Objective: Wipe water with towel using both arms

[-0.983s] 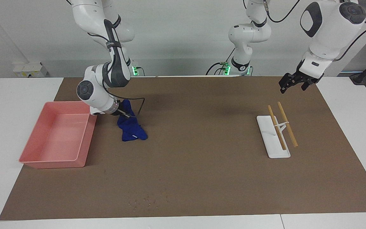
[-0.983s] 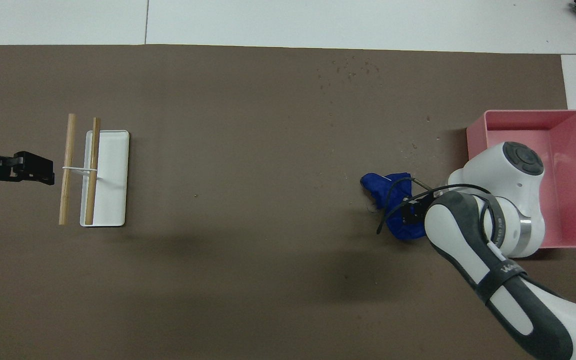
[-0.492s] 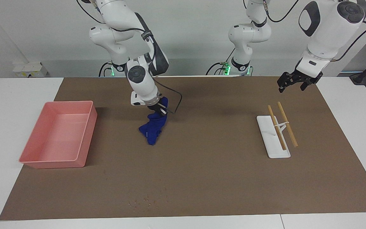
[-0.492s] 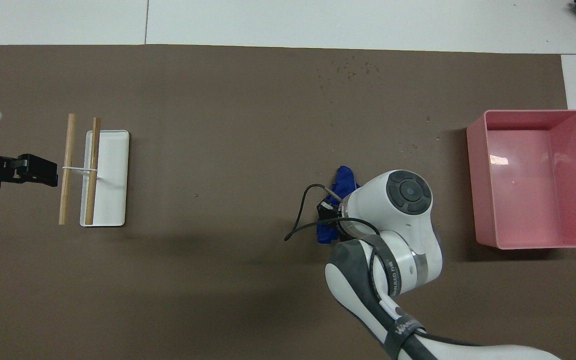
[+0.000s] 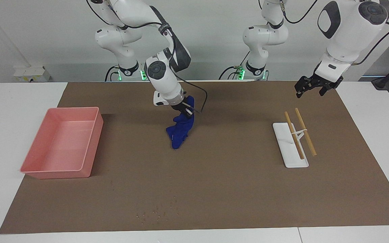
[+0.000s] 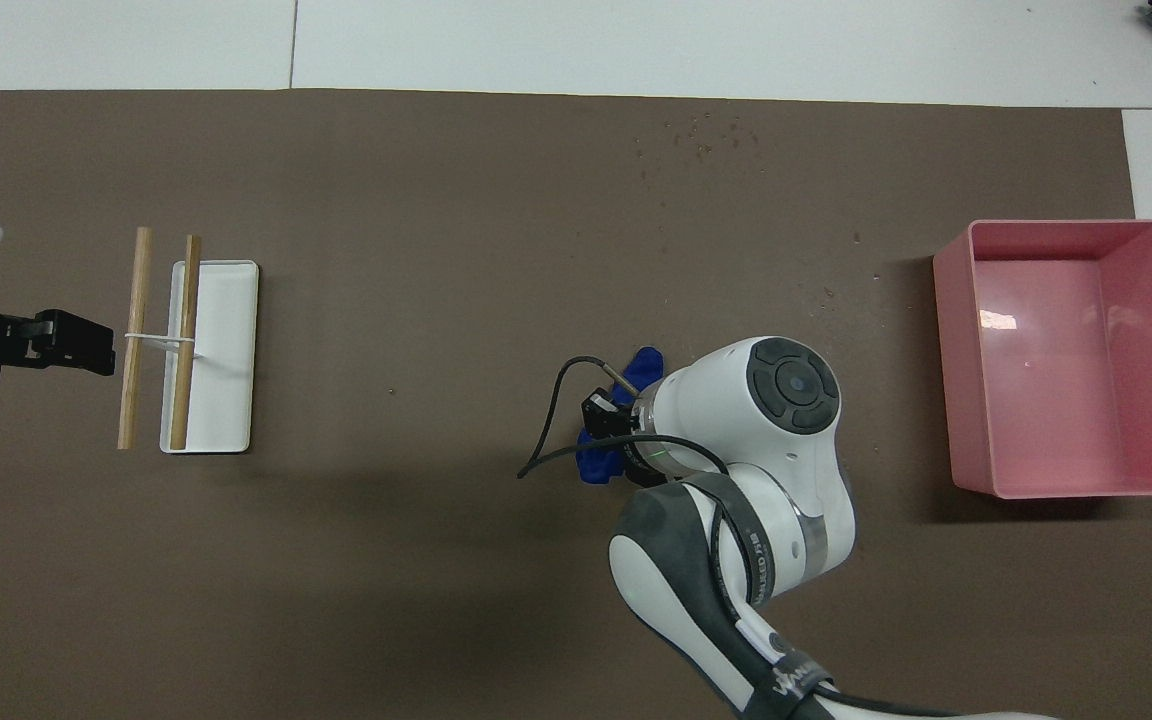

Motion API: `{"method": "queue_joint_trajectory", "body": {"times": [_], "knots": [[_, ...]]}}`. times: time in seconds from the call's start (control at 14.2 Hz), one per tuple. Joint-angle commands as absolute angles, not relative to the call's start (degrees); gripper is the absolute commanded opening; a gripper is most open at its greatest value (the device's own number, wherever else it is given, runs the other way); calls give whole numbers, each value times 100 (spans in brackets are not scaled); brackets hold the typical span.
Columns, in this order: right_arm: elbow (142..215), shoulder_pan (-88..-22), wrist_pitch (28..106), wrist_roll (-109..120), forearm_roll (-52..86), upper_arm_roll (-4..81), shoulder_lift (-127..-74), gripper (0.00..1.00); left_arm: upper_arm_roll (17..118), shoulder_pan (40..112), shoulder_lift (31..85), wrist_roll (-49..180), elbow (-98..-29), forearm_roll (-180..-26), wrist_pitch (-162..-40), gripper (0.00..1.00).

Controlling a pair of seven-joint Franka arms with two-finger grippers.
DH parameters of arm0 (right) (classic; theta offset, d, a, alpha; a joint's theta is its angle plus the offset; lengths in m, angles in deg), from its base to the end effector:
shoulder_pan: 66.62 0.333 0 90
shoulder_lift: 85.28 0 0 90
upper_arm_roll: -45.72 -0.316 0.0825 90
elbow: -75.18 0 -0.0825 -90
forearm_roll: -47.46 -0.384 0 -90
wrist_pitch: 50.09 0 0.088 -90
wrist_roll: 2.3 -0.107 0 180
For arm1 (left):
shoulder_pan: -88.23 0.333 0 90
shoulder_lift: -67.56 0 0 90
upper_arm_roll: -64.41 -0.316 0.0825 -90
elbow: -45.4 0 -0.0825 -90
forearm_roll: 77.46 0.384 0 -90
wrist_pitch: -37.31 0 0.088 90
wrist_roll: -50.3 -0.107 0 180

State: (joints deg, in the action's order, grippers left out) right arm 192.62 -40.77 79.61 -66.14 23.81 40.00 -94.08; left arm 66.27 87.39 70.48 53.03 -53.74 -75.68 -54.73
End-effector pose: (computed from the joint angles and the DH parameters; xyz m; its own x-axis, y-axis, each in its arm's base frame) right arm 0.4927 0.3135 0.3731 0.6683 -0.6820 -0.2969 -0.7391 -0.6540 -0.1613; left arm 0.5365 -0.0225 0.5801 0.9975 -0.0003 -0.0713 -0.0029 -0.9993 -0.0360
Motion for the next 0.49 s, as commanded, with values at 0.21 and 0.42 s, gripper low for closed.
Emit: {"method": "queue_joint_trajectory", "body": {"times": [0.21, 0.42], "knots": [[19015, -4946, 7043, -6488, 2311, 4018, -8416, 0, 6564, 8612, 7125, 5241, -5400, -7491, -5366, 100], [18953, -5833, 6270, -5866, 2417, 4044, -7861, 0, 6582, 8568, 7125, 5268, -5409, -7491, -5392, 100]]}}
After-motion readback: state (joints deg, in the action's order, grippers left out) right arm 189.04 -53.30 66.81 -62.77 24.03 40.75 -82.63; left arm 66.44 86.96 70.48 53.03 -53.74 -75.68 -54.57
